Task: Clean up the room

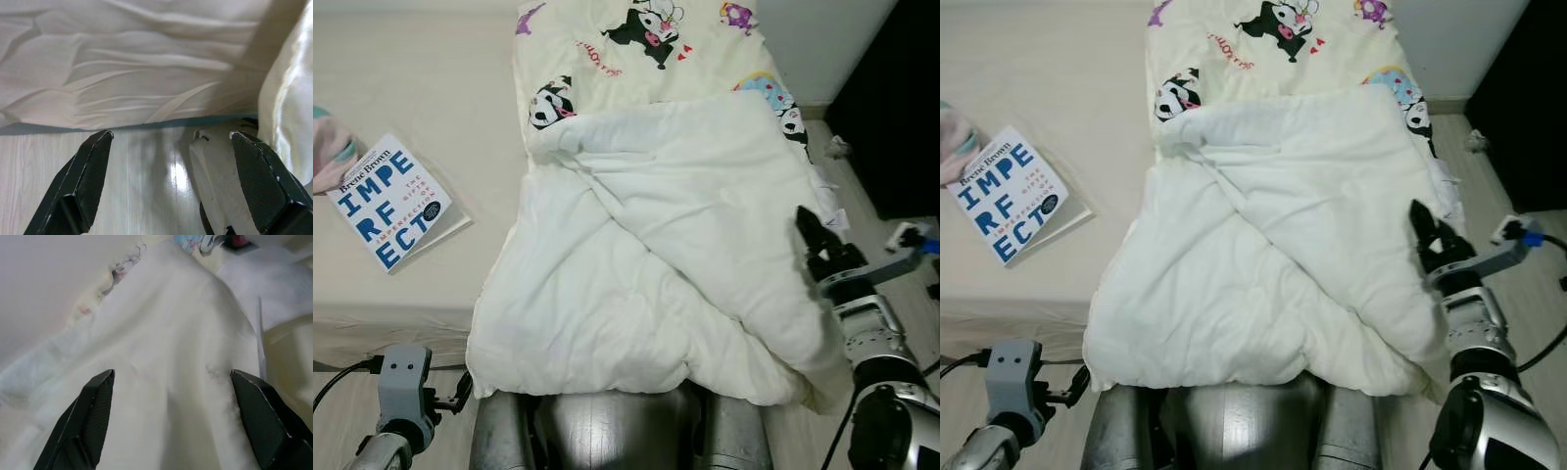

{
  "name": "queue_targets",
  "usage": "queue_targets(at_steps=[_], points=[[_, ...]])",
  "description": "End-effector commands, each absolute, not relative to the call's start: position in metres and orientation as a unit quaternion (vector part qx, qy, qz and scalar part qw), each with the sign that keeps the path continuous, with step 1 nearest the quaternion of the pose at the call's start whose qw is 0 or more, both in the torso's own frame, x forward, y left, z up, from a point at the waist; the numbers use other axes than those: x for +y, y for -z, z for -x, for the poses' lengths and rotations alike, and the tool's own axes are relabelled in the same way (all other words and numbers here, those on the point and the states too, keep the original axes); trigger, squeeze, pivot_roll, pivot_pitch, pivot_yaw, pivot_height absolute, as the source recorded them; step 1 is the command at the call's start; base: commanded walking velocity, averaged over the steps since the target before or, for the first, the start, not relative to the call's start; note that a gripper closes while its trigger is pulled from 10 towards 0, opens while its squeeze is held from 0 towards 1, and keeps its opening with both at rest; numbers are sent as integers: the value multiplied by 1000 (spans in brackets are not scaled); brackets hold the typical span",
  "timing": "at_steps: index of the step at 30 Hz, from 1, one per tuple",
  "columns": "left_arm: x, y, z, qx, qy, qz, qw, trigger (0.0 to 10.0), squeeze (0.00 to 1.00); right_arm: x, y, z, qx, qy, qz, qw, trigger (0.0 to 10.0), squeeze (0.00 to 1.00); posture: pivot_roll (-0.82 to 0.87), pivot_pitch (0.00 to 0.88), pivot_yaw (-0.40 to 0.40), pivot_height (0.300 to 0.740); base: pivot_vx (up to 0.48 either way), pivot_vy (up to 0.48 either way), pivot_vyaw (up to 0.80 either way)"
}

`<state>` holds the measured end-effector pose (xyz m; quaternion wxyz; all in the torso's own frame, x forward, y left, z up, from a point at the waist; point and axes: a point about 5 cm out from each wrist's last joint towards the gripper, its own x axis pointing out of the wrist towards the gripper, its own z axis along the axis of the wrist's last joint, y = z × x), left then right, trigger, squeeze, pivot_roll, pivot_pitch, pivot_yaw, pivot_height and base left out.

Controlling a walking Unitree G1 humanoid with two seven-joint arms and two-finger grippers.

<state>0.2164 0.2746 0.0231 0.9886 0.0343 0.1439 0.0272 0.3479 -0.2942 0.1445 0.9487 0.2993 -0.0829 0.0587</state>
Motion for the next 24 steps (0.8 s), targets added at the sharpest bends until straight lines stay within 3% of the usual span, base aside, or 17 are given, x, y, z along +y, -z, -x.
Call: queue_targets(at_steps=[1, 9, 17, 24], points=[[275, -13, -205, 171, -31, -29, 984, 10000, 0, -291, -127, -345, -28, -35, -279, 959, 10000, 0, 69, 423, 10, 493, 0, 0, 0], [273, -15, -205, 174, -29, -30, 984, 10000, 0, -305, -119, -340, -10, 51, -285, 957, 10000, 0, 71, 421, 14, 493, 0, 0, 0], [273, -15, -205, 176, -30, -31, 983, 10000, 0, -320, -134, -337, -78, 72, -305, 946, 10000, 0, 75, 423, 21, 493, 0, 0, 0], [272, -15, -205, 178, -27, -30, 983, 10000, 0, -315, -122, -337, -34, 80, -293, 952, 10000, 0, 80, 422, 20, 493, 0, 0, 0]])
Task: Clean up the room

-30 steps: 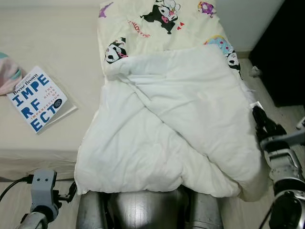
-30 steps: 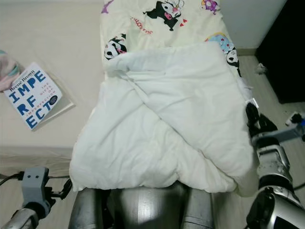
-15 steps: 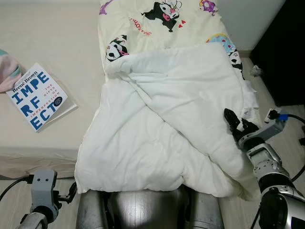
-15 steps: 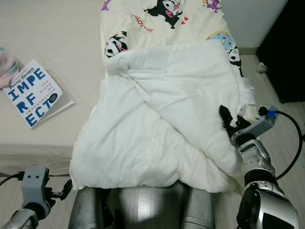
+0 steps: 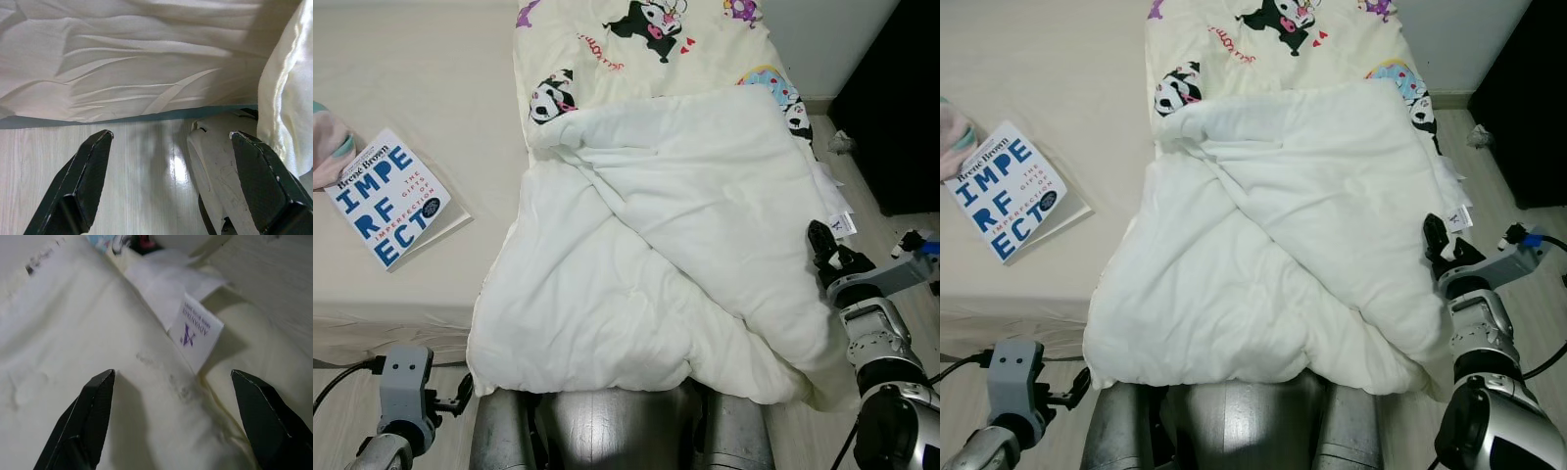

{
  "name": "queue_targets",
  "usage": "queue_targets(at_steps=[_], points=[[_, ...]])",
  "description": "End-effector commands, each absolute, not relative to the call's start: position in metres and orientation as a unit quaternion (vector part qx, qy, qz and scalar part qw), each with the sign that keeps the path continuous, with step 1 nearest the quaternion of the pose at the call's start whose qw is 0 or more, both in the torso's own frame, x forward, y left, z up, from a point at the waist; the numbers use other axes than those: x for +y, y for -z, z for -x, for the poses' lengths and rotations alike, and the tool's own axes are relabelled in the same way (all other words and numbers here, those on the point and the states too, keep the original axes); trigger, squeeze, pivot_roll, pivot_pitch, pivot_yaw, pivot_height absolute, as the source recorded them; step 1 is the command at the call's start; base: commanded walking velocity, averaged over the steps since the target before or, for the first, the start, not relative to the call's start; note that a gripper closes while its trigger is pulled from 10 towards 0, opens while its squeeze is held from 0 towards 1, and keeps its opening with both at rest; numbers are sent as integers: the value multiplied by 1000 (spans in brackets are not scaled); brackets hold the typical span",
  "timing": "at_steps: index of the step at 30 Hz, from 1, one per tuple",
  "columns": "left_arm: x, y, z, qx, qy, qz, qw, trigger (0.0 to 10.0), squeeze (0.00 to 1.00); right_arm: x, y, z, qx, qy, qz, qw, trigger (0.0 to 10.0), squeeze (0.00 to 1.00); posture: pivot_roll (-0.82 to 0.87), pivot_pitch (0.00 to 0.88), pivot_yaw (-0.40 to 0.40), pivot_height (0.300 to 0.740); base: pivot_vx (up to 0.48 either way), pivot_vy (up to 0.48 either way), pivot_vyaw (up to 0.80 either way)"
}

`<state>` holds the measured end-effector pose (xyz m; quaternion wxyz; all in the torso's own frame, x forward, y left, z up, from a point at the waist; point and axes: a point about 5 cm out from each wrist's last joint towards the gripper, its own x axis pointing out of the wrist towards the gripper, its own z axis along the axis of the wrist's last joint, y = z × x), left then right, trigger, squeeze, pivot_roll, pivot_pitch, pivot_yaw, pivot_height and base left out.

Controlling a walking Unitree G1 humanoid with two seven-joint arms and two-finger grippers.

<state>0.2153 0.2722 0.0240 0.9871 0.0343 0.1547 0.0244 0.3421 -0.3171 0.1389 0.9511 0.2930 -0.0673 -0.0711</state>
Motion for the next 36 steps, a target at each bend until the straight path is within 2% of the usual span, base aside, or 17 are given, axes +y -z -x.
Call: queue_targets(at_steps=[1, 4, 10, 11, 23, 30, 32, 35, 36], points=[[272, -15, -205, 178, -27, -30, 983, 10000, 0, -315, -122, -337, -34, 80, -293, 952, 10000, 0, 80, 422, 20, 493, 0, 0, 0], [273, -16, -204, 180, -28, -30, 983, 10000, 0, -300, -116, -341, -8, 57, -284, 957, 10000, 0, 80, 422, 20, 493, 0, 0, 0], [274, -16, -203, 181, -28, -31, 983, 10000, 0, -291, -119, -346, -14, 30, -290, 957, 10000, 0, 89, 423, 22, 493, 0, 0, 0], [274, -16, -203, 181, -28, -31, 983, 10000, 0, -288, -120, -347, -15, 20, -289, 957, 0, 0, 89, 423, 22, 493, 0, 0, 0], [271, -15, -205, 182, -25, -28, 983, 10000, 0, -291, -130, -350, -42, 16, -277, 960, 0, 0, 80, 411, 22, 493, 0, 0, 0], [268, -12, -209, 185, -24, -25, 982, 10000, 0, -289, -141, -353, -49, -5, -218, 975, 0, 0, 68, 398, 17, 493, 0, 0, 0], [265, -9, -212, 186, -25, -21, 982, 10000, 0, -257, -142, -360, -33, -112, -142, 983, 0, 0, 57, 377, 10, 493, 0, 0, 0], [263, -7, -215, 187, -25, -17, 982, 10000, 0, -210, -133, -359, -1, -259, -75, 963, 0, 0, 49, 360, 3, 493, 0, 0, 0], [263, -7, -215, 187, -25, -17, 982, 10000, 0, -210, -133, -359, -1, -259, -75, 963, 0, 0, 49, 360, 3, 493, 0, 0, 0]])
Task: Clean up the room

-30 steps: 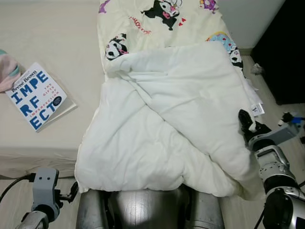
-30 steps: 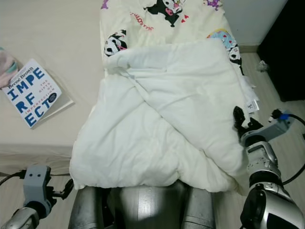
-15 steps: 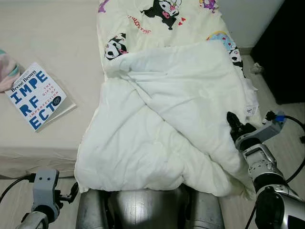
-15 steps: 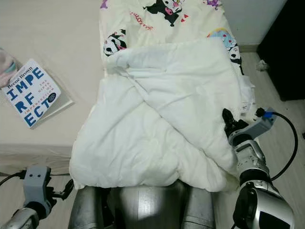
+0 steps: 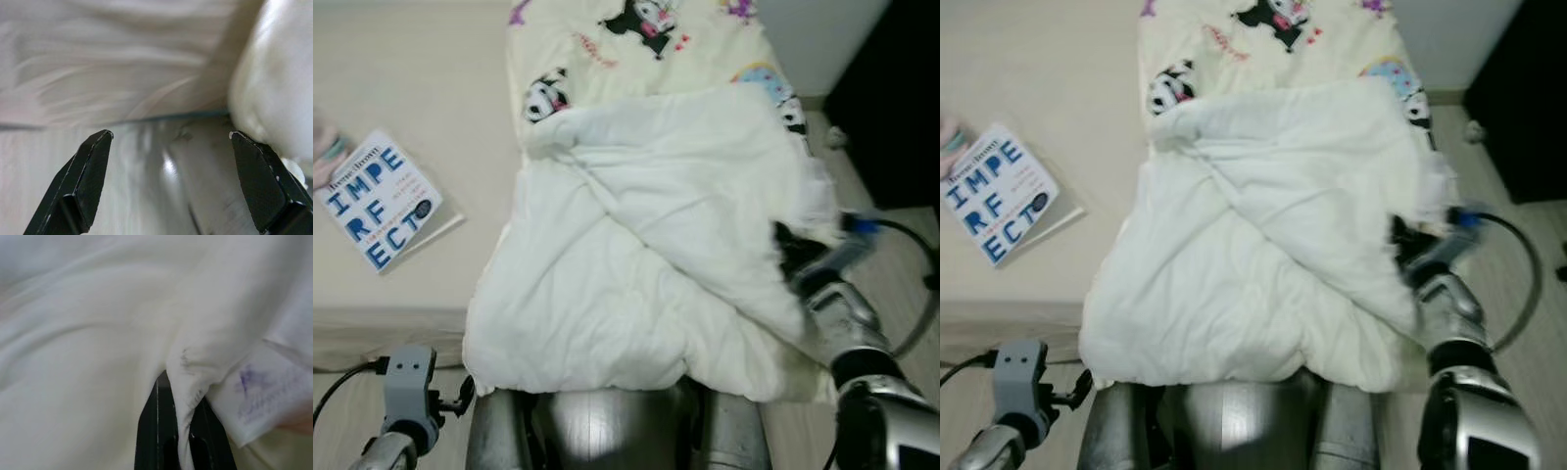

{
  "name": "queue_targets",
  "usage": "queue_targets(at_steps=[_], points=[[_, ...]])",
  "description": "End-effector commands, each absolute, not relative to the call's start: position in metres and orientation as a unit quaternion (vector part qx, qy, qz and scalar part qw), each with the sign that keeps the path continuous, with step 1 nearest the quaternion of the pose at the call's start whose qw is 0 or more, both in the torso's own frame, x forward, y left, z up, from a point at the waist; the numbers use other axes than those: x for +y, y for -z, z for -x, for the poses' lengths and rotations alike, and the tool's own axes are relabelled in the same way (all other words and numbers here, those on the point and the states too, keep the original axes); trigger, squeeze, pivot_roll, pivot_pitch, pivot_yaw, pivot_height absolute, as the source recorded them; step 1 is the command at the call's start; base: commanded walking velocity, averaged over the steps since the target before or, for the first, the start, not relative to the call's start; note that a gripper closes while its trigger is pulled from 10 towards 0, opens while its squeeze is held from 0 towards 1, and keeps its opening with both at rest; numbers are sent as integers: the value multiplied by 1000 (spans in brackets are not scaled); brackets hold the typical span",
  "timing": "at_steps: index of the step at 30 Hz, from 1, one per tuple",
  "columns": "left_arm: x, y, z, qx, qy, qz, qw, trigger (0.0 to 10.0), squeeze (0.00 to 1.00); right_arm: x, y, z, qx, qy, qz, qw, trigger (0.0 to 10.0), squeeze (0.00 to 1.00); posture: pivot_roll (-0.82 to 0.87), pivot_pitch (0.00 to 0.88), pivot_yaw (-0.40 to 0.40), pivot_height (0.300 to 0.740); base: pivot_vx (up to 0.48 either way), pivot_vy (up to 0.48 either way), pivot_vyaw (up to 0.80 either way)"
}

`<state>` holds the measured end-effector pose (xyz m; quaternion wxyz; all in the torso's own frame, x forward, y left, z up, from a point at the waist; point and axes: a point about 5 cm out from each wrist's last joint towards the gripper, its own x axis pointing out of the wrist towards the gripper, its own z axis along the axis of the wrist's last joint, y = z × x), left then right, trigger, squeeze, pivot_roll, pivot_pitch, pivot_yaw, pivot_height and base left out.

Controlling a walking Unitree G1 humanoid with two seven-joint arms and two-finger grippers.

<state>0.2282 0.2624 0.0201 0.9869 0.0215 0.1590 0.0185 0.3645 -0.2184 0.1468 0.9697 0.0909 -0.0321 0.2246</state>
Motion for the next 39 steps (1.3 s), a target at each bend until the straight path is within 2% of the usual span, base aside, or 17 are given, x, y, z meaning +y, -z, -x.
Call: queue_targets(at_steps=[1, 3, 6, 7, 9, 11, 14, 16, 17, 18, 19, 23, 24, 32, 33, 36, 39], points=[[262, -6, -216, 187, -26, -16, 982, 10000, 0, -192, -126, -354, 17, -314, -46, 948, 0, 0, 48, 356, 3, 493, 0, 0, 0], [260, -4, -220, 189, -26, -13, 982, 10000, 0, -152, -101, -334, 73, -445, 20, 892, 0, 0, 37, 332, -9, 493, 0, 0, 0], [259, -3, -220, 189, -26, -12, 982, 10000, 0, -137, -89, -322, 97, -495, 47, 862, 0, 0, 37, 332, -9, 493, 0, 0, 0], [257, -2, -222, 190, -27, -9, 981, 10000, 0, -123, -67, -302, 146, -558, 101, 810, 0, 0, 30, 306, -18, 493, 0, 0, 0], [257, -2, -222, 190, -27, -9, 981, 10000, 0, -123, -67, -302, 146, -558, 101, 810, 0, 0, 30, 306, -18, 493, 0, 0, 0], [253, 2, -225, 192, -28, -5, 981, 10000, 0, -118, -30, -268, 235, -631, 184, 716, 0, 0, 28, 277, -25, 493, 0, 0, 0], [250, 5, -227, 194, -30, 1, 981, 10000, 0, -131, -7, -249, 311, -642, 244, 657, 706, 0, 24, 269, -30, 493, 0, 0, 0], [250, 5, -227, 194, -30, 1, 981, 10000, 0, -131, -7, -249, 311, -642, 244, 657, 706, 0, 24, 269, -30, 493, 0, 0, 0], [248, 6, -228, 195, -31, 4, 980, 10000, 0, -140, 1, -245, 339, -634, 272, 639, 3451, 0, 17, 256, -35, 493, 0, 0, 0], [248, 6, -228, 195, -31, 4, 980, 10000, 0, -140, 1, -245, 339, -634, 272, 639, 3451, 0, 17, 256, -35, 493, 0, 0, 0], [246, 8, -229, 196, -32, 7, 980, 10000, 0, -145, 4, -245, 347, -619, 296, 640, 10000, 0, 11, 252, -39, 493, 0, 0, 0], [243, 10, -230, 199, -33, 11, 979, 10000, 0, -146, 3, -255, 336, -576, 328, 670, 10000, 0, 3, 244, -42, 493, 0, 0, 0], [242, 11, -231, 200, -33, 13, 979, 10000, 0, -145, 2, -257, 328, -565, 334, 679, 10000, 439, -2, 237, -47, 493, 0, 0, 0], [242, 11, -231, 200, -33, 13, 979, 10000, 0, -145, 2, -257, 328, -565, 334, 679, 10000, 439, -2, 237, -47, 493, 0, 0, 0], [240, 12, -233, 200, -33, 16, 979, 10000, 0, -147, 1, -262, 319, -546, 339, 697, 10000, 1000, -6, 225, -56, 493, 0, 0, 0], [235, 12, -239, 198, -33, 23, 979, 10000, 0, -149, -5, -265, 309, -532, 285, 735, 10000, 1000, -17, 199, -58, 493, 0, 0, 0], [234, 11, -242, 196, -33, 24, 980, 10000, 0, -154, -5, -258, 322, -546, 273, 723, 10000, 1000, -18, 191, -59, 493, 0, 0, 0]])
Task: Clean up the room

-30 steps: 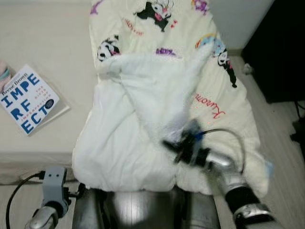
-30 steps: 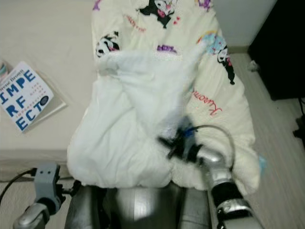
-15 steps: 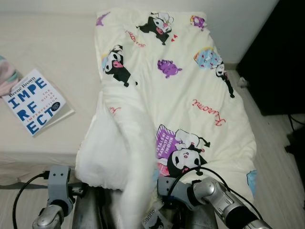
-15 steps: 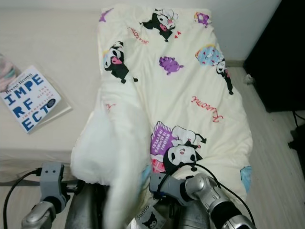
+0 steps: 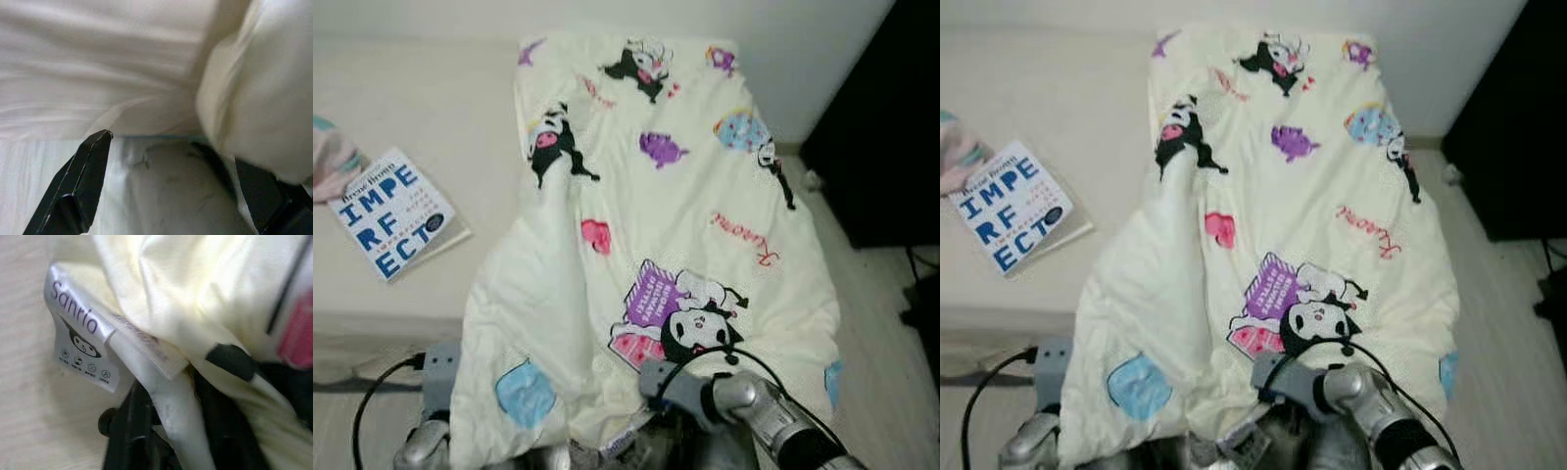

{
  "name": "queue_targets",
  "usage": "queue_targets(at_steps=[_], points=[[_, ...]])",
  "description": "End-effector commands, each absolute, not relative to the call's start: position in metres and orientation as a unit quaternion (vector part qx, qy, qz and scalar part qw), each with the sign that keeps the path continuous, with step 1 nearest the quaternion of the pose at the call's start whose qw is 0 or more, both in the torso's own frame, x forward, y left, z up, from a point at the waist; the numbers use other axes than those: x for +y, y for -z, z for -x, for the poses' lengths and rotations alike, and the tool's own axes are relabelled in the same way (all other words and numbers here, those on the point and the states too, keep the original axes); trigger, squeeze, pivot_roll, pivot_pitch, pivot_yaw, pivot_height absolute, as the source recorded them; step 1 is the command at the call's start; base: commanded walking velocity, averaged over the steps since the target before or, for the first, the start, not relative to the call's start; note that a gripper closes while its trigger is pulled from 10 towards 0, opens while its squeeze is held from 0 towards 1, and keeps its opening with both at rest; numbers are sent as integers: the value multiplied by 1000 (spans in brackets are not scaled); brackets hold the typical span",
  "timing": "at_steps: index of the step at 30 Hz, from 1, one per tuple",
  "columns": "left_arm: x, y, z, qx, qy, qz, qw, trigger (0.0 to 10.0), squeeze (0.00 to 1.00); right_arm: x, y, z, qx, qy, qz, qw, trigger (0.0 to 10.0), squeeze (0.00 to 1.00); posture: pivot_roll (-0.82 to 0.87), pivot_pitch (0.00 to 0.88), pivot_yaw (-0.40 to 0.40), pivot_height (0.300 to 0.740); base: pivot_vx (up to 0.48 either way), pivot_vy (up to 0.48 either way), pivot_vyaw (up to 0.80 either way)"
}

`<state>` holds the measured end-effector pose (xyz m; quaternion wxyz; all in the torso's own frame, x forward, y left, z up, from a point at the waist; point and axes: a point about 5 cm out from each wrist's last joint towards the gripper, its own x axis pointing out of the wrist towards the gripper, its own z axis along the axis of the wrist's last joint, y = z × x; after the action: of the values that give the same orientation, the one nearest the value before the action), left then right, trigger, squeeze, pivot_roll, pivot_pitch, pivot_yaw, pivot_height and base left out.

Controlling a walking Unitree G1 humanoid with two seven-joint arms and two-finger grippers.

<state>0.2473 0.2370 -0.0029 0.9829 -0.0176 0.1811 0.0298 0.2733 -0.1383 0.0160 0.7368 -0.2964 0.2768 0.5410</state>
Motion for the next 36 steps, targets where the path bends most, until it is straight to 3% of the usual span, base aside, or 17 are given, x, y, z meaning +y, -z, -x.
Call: queue_targets(at_steps=[1, 3, 5, 8, 9, 10, 12, 13, 14, 15, 16, 23, 24, 25, 26, 34, 36], points=[[233, 10, -244, 193, -34, 24, 980, 10000, 0, -162, -3, -248, 349, -564, 271, 698, 10000, 1000, -22, 186, -60, 493, 0, 0, 0], [233, 10, -244, 193, -34, 24, 980, 10000, 0, -162, -3, -248, 349, -564, 271, 698, 10000, 1000, -22, 186, -60, 493, 0, 0, 0], [233, 9, -248, 189, -35, 25, 981, 10000, 0, -179, 0, -233, 394, -577, 286, 655, 10000, 1000, -27, 180, -62, 493, 0, 0, 0], [233, 8, -249, 189, -36, 25, 981, 10000, 0, -188, -1, -229, 409, -573, 297, 645, 10000, 1000, -39, 175, -63, 493, 0, 0, 0], [233, 8, -249, 189, -36, 25, 981, 10000, 0, -188, -1, -229, 409, -573, 297, 645, 10000, 1000, -39, 175, -63, 493, 0, 0, 0], [232, 8, -251, 189, -36, 25, 981, 10000, 0, -190, -7, -230, 398, -566, 281, 665, 10000, 1000, -53, 169, -59, 493, 0, 0, 0], [232, 8, -251, 189, -36, 25, 981, 10000, 0, -190, -7, -230, 398, -566, 281, 665, 10000, 1000, -53, 169, -59, 493, 0, 0, 0], [232, 8, -252, 189, -35, 26, 981, 10000, 0, -188, -13, -232, 384, -558, 265, 687, 10000, 1000, -57, 162, -58, 493, 0, 0, 0], [230, 7, -254, 188, -34, 25, 981, 10000, 0, -185, -17, -234, 370, -550, 253, 705, 10000, 784, -55, 161, -58, 493, 0, 0, 0], [230, 7, -254, 188, -34, 25, 981, 10000, 0, -185, -17, -234, 370, -550, 253, 705, 10000, 784, -55, 161, -58, 493, 0, 0, 0], [229, 7, -256, 187, -32, 25, 982, 10000, 0, -182, -20, -234, 363, -551, 237, 713, 10000, 0, -55, 156, -60, 493, 0, 0, 0], [235, 2, -261, 177, -41, 20, 983, 10000, 0, -171, -56, -228, 316, -600, 153, 719, 10000, 0, -58, 147, -67, 493, 0, 0, 0], [239, 1, -261, 178, -45, 18, 983, 10000, 0, -171, -67, -223, 307, -613, 140, 715, 10000, 282, -61, 148, -67, 493, 0, 0, 0], [239, 1, -261, 178, -45, 18, 983, 10000, 0, -171, -67, -223, 307, -613, 140, 715, 10000, 282, -61, 148, -67, 493, 0, 0, 0], [242, 1, -261, 179, -49, 15, 983, 10000, 0, -171, -76, -217, 301, -626, 127, 708, 10000, 1000, -64, 139, -68, 493, 0, 0, 0], [251, -3, -263, 178, -60, -3, 982, 10000, 0, -172, -90, -191, 308, -650, 124, 683, 10000, 1000, -57, 126, -64, 493, 0, 0, 0], [255, -3, -263, 183, -65, -15, 981, 10000, 0, -166, -99, -193, 276, -640, 94, 711, 10000, 1000, -61, 117, -54, 493, 0, 0, 0]])
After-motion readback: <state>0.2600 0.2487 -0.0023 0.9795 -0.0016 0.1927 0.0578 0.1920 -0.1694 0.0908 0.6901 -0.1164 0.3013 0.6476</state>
